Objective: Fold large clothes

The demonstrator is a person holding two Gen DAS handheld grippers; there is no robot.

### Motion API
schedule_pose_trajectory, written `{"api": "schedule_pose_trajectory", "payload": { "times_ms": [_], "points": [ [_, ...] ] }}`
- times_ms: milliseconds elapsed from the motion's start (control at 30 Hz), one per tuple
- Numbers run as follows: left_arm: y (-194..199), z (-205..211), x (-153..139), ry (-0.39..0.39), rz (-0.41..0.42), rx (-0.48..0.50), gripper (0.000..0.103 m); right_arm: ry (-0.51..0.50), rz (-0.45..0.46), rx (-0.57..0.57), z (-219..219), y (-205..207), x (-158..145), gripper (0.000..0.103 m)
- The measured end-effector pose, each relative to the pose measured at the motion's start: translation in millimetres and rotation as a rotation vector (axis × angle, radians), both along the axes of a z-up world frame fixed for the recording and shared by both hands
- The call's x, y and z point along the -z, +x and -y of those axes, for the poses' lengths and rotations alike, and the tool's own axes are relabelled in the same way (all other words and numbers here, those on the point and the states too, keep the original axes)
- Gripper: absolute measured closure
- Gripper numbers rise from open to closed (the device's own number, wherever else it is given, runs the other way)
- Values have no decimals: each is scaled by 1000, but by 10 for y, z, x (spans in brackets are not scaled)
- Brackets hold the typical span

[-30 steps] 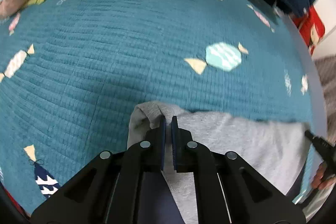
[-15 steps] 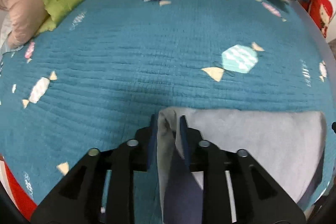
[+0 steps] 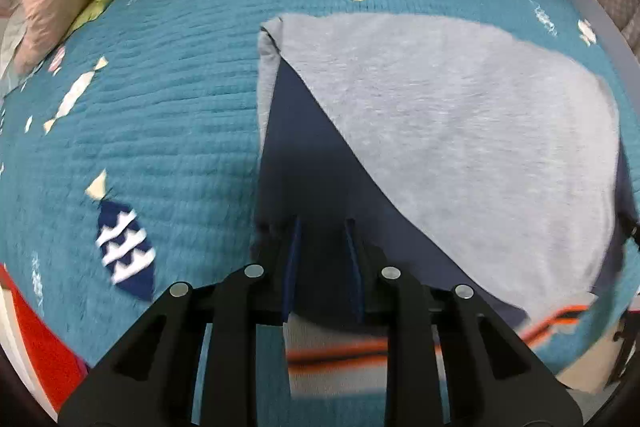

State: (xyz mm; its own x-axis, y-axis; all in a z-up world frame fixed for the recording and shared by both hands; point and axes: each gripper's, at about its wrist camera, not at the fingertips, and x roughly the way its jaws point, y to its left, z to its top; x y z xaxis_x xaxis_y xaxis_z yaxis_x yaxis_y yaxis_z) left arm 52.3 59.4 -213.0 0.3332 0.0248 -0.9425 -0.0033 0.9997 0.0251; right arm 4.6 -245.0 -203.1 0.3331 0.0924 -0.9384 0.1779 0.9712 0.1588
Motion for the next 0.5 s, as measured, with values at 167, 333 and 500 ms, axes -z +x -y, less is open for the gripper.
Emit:
{"api": "schedule_pose_trajectory", "payload": {
  "times_ms": [167,333,500],
  "points": [
    [-84,-113,291,-131,-101,-23,81,128,-67,38,42,-174,264,95],
    [-31,-186,146,-171,-103,-62,84,193,-81,89,168,-167,135,94],
    [-80,-77,-113,-167,-60,-23,84,225,62,64,150,-134,-306,92]
  ]
}}
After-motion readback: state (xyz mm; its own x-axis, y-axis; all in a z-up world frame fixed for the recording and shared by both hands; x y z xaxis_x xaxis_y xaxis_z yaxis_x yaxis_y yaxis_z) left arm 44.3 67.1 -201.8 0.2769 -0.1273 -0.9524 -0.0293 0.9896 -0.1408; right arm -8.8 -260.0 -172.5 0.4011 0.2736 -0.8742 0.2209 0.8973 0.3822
